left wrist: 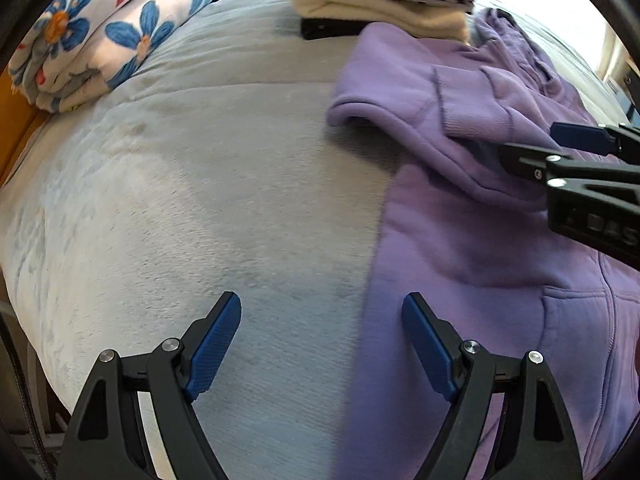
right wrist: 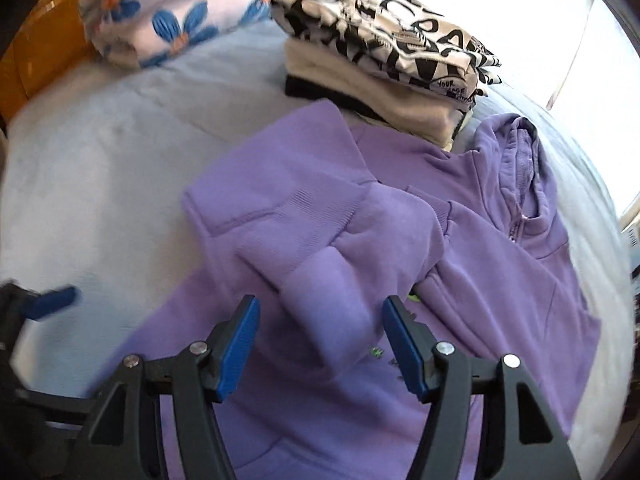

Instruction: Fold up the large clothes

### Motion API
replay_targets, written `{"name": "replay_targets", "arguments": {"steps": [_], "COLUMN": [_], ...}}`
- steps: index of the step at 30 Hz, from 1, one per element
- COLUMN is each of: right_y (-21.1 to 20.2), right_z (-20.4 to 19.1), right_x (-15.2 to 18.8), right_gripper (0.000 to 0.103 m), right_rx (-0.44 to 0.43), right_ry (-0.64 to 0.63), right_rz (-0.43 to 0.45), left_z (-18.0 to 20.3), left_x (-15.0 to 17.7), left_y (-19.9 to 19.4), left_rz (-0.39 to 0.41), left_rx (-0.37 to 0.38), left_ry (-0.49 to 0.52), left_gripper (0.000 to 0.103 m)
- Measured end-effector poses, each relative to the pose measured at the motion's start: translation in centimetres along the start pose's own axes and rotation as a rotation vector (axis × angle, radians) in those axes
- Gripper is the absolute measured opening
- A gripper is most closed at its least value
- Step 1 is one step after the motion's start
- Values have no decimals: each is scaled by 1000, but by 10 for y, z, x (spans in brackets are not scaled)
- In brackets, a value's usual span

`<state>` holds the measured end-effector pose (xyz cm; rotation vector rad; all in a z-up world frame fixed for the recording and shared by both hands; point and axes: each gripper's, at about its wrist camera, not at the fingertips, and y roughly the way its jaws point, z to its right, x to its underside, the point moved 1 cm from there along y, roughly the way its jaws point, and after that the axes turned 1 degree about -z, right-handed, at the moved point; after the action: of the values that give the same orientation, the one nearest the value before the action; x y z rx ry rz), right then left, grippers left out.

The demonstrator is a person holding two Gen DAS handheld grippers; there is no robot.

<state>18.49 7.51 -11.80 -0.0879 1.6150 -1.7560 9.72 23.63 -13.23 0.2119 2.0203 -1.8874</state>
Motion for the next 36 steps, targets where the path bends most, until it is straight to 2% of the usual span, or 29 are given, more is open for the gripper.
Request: {"name": "replay_targets", "arguments": {"steps": [2,4,6,7,11,13,14,16,18,21,24,26,28,30,31,34,36], "right_y": [9,13,6,-4,-49,-59,-56,-34,-7,10,12,9,12,16,18,22,22], "right_z": [4,15,32,46,117,165,183,226,256,271,281,282,287,296,302,320,329], "right_x": [-2,-5,-9,-11,-2,14,22,51,85,124,137,136,129,126,127,131,135], "right_gripper": [60,24,20,20,20,21,24,42,44,44,45,52,59,59,59,60,60], "right_rx": [35,3,-39,-53,-66,-15,-1,-22,-58,-95,-158,-189,-196,-207,-211,-200,-193], "right_ry": [5,42,108,154,360,481,530,663,772,817,827,821,814,826,837,855,858], "right_rz": [-14,-25,-4,37,209,256,251,170,59,-18,-12,-2,3,-7,-14,-31,-34], "left_z": [-4,-4,-1,2,18,26,31,40,49,60,66,65,67,69,73,84,92], "left_x": [-3,-6,-9,-9,-16,-19,-21,-23,-25,-36,-60,-88,-113,-136,-146,-168,-179], "left_y": [2,3,1,-2,-12,-15,-16,-15,-14,-16,-19,-13,-4,12,21,47,60], "left_rz": [-1,-2,5,14,53,69,75,76,71,80,85,76,78,48,33,-32,-42], "left_rx": [6,12,18,20,31,41,48,64,85,115,198,246,250,240,258,258,246], "left_ry": [-14,-21,-20,-16,11,24,31,48,70,116,129,117,114,108,112,138,160], "left_gripper": [82,82,82,82,82,82,82,82,82,82,82,82,82,82,82,82,82]}}
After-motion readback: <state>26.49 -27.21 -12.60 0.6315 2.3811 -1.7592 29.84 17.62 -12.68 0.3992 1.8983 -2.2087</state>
